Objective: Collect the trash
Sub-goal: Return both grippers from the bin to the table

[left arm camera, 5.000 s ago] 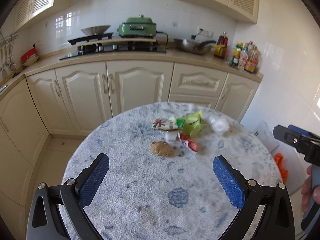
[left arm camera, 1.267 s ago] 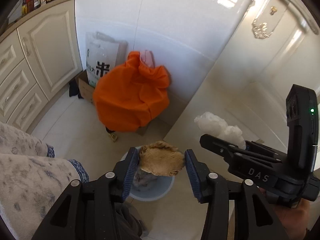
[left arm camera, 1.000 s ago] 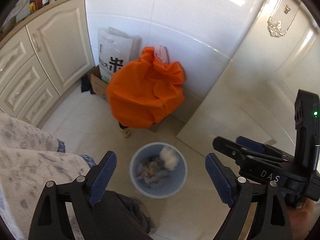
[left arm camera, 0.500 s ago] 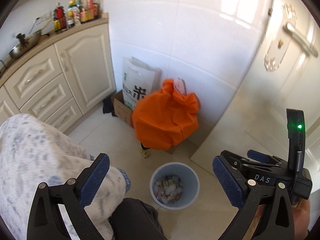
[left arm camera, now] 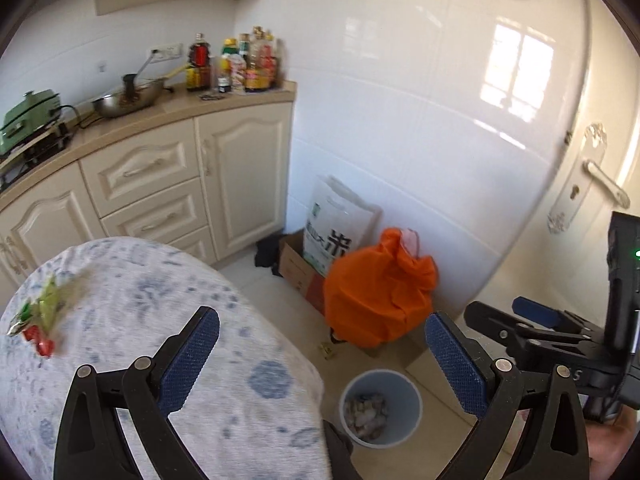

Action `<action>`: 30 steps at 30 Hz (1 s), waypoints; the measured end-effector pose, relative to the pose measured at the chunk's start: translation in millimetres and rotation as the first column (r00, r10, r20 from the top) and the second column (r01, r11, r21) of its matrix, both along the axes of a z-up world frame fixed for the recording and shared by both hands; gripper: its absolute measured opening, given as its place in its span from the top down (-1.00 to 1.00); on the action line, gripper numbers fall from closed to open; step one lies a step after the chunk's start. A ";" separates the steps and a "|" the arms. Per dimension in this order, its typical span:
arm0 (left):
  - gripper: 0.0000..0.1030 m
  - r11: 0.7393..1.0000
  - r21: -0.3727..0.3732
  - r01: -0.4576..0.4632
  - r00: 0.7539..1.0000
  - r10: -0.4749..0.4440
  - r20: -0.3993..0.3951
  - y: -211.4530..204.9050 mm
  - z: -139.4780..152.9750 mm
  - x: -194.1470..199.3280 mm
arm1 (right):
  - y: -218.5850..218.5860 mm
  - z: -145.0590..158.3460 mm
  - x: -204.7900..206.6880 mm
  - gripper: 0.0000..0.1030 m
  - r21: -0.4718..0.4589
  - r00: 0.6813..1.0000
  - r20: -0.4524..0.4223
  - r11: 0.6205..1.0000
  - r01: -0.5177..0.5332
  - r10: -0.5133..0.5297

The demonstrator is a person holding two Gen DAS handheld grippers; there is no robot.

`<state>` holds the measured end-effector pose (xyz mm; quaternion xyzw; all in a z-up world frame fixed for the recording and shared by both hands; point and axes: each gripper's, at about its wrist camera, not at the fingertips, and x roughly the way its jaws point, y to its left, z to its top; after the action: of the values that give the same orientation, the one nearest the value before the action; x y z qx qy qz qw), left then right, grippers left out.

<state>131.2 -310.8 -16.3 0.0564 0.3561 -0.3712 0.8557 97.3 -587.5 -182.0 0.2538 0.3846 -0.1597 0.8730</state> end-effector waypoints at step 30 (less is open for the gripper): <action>-0.99 0.808 -0.108 -0.579 0.804 0.588 0.094 290.4 35.4 -9.3 | 259.0 95.2 141.9 -1.00 -0.195 0.822 0.158 0.833 -0.517 0.547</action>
<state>121.9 -20.4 19.1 -0.0647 0.2891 -0.0991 0.9500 239.2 -328.5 -86.8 0.0880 0.3346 0.0911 0.9338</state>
